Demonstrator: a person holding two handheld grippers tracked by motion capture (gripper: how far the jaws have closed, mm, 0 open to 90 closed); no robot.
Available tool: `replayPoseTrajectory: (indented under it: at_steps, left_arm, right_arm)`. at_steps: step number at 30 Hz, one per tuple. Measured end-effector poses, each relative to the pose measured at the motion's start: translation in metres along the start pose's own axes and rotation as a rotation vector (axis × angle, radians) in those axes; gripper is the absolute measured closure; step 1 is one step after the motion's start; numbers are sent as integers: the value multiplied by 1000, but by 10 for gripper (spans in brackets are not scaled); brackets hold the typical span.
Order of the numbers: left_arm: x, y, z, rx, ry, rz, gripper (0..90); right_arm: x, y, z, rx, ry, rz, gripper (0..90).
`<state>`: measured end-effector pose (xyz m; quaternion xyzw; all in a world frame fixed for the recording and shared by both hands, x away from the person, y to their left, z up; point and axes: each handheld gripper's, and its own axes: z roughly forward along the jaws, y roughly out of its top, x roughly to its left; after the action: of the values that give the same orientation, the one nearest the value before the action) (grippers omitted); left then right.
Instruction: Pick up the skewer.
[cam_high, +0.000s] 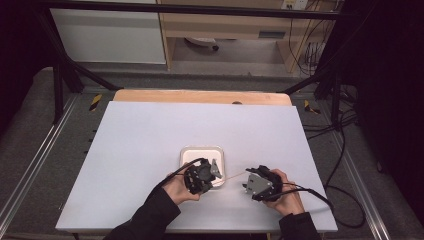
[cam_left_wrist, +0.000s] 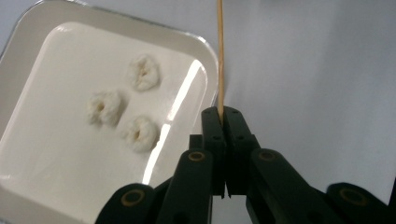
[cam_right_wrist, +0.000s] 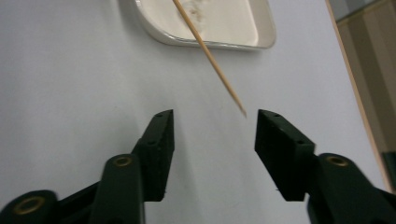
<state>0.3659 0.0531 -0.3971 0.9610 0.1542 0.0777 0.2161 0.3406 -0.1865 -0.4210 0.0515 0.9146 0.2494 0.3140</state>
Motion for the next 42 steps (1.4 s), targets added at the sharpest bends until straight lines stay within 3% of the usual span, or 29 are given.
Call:
replayPoseTrajectory:
  at_steps: [4, 6, 11, 18, 24, 28, 34, 42]
  left_arm:
    - [5, -16, -7, -44, 18, -43, 885]
    - [7, -25, -11, -77, 24, -65, 885]
    - [10, -46, -21, -175, 46, -130, 884]
    - [8, -79, -29, -300, 97, -228, 884]
    - [4, -104, -33, -374, 140, -292, 884]
    - [3, -117, -36, -409, 151, -320, 884]
    - [2, -126, -36, -434, 146, -347, 883]
    - [1, -131, -33, -446, 140, -344, 884]
  right_arm:
    - [-4, -8, -1, -20, -6, 163, 345]
    - [-4, -12, 0, -9, -8, 260, 290]
    - [-5, -21, 1, -10, 16, 441, 210]
    - [-8, -23, 1, -18, 69, 604, 99]
    - [-12, -17, 4, -46, 116, 690, 38]
    - [-16, -8, 6, -64, 124, 718, 25]
    - [-22, 11, 15, -70, 124, 726, 20]
    - [-26, 35, 33, -89, 137, 735, 27]
